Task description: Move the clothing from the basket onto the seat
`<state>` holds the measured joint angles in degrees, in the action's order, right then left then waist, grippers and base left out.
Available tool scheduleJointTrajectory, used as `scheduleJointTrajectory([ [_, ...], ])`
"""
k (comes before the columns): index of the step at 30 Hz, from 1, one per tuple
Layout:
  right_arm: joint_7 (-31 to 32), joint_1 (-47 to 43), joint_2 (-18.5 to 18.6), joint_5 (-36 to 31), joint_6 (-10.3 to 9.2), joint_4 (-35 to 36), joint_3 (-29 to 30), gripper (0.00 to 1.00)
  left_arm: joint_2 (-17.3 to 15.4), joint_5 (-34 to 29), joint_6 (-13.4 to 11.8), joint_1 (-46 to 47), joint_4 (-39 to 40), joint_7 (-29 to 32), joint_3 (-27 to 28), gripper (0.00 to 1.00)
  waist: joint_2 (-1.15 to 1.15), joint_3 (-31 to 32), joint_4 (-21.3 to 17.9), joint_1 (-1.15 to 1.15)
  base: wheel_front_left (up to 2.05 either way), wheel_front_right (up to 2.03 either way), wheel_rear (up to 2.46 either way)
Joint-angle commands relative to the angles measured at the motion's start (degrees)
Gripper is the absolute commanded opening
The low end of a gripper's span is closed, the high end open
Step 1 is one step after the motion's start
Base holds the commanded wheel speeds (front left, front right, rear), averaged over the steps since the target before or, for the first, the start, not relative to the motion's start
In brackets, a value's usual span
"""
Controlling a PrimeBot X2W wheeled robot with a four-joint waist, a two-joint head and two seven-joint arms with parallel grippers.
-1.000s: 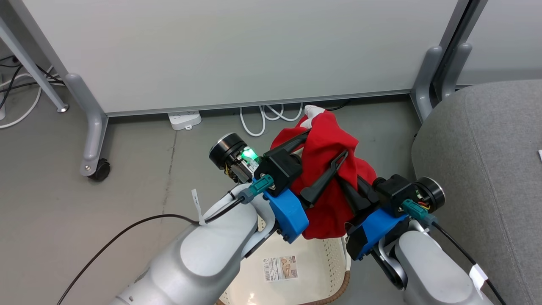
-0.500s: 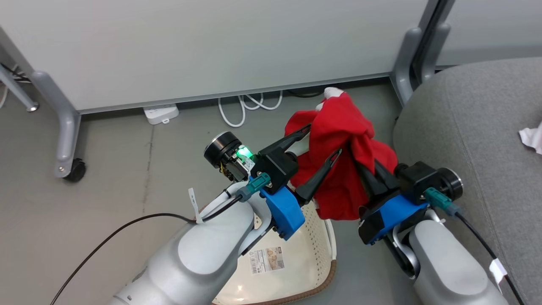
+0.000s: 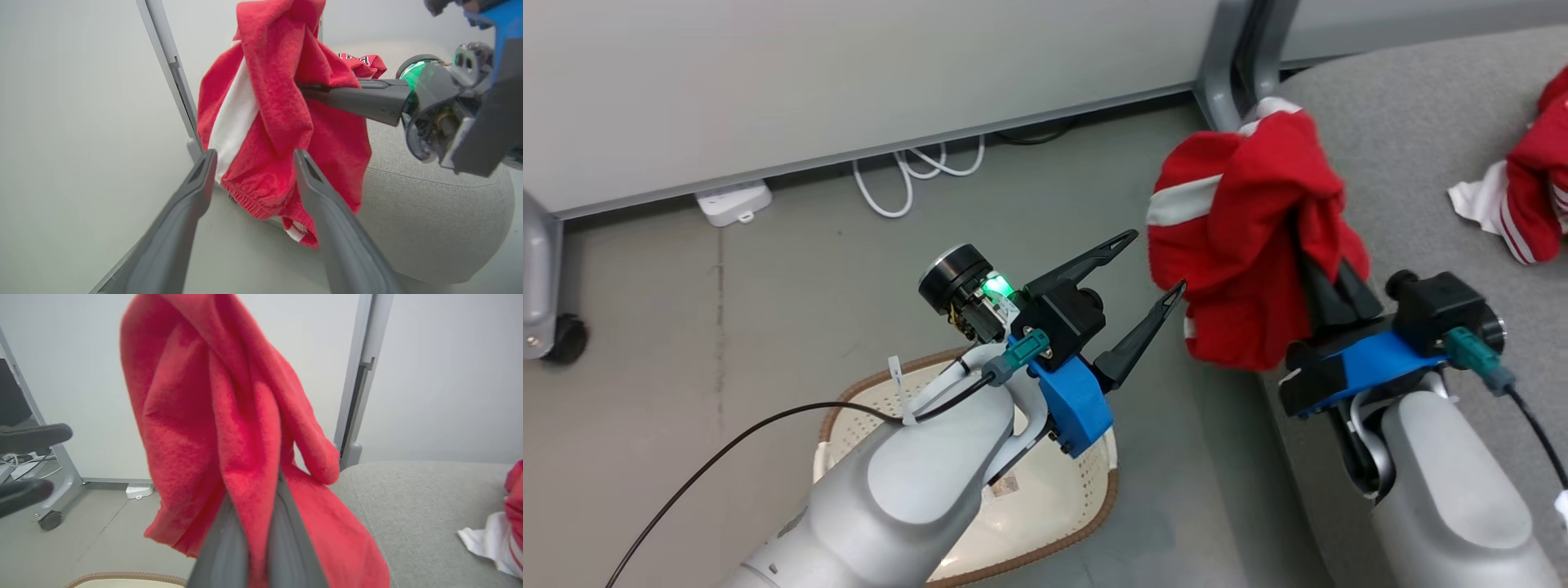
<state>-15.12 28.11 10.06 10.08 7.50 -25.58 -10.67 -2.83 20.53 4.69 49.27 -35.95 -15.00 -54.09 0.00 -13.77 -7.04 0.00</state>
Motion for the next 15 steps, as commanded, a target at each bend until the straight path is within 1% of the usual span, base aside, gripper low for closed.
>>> scheduleJointTrajectory([
  [1, -0.04, -0.45, 0.25, -0.27, -0.02, 0.48, 0.89, 0.0, -0.15, -0.38, 0.02, 0.69, -0.05, -0.27, 0.03, 1.0, 0.0, -1.14, -1.52, 0.0, 0.0, 0.0, 0.0],
  [8, -0.04, -2.16, -0.34, -0.33, -0.02, 3.04, 6.69, 0.0, -0.14, -0.91, 0.44, 1.2, -0.55, -0.27, -0.29, 1.0, 0.0, -3.18, -5.6, 0.0, 0.0, 0.0, 0.0],
  [15, -0.04, -3.8, -1.3, -0.09, -0.02, 4.53, 10.76, 0.0, -0.16, -1.31, 0.72, 2.01, -1.24, -0.27, -0.96, 1.0, 0.0, -5.02, -9.62, 0.0, 0.0, 0.0, 0.0],
])
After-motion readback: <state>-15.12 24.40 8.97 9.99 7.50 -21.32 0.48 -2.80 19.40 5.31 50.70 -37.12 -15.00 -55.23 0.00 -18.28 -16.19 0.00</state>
